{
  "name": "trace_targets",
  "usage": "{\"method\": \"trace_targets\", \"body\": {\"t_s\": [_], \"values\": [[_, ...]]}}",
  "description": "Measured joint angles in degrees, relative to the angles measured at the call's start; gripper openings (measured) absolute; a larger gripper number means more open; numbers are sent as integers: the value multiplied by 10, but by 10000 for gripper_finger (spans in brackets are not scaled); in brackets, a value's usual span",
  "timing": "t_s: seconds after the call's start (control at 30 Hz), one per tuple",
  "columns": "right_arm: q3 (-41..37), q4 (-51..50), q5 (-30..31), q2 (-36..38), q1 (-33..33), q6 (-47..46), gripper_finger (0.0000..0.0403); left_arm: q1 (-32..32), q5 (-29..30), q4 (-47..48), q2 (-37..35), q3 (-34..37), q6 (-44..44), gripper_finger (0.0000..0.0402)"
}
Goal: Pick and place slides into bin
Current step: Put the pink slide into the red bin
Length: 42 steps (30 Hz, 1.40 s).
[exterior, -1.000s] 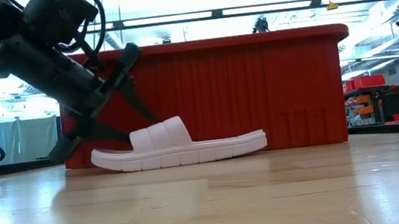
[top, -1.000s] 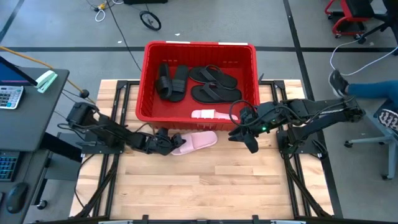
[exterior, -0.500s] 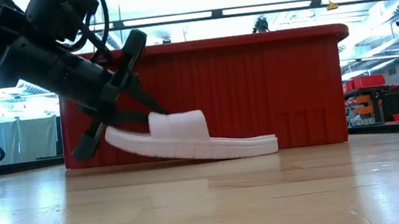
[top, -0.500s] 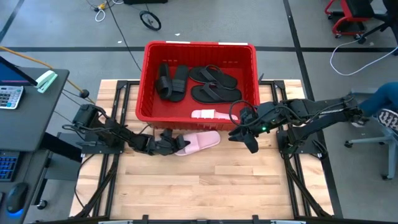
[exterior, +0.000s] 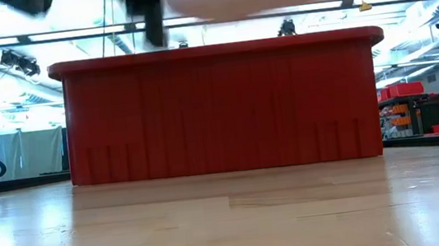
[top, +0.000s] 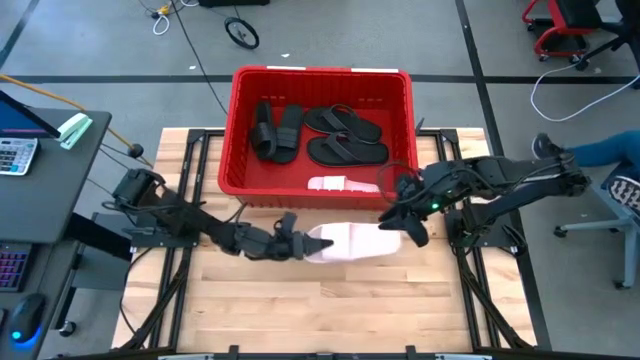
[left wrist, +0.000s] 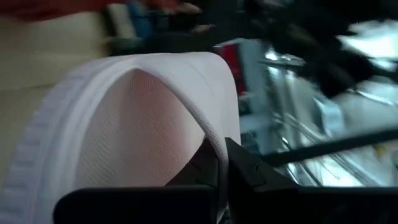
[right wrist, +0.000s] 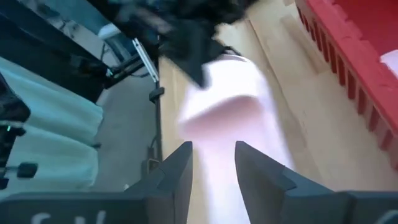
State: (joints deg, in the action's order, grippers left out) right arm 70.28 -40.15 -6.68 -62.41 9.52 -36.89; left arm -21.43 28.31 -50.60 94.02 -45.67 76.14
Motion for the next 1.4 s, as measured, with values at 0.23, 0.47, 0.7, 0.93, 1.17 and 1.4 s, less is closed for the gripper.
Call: {"method": "trace_targets", "body": {"t_s": [0.23,0.47,0.7,0.93,1.17,1.4], "values": [[0,-43,3,78,0,-6,119,-20,4,141,0,-165,-129,10],[0,-66,-2,146,0,-71,117,-7,3,424,0,-324,-171,10],[0,-80,-32,156,1,-64,117,10,5,520,0,-426,-247,10],[1,-76,-7,150,0,-39,116,24,10,544,0,-466,-302,10],[1,-76,40,163,0,-9,116,19,17,566,0,-469,-270,10],[1,-114,65,163,0,-20,134,15,27,568,0,-468,-273,10]]}}
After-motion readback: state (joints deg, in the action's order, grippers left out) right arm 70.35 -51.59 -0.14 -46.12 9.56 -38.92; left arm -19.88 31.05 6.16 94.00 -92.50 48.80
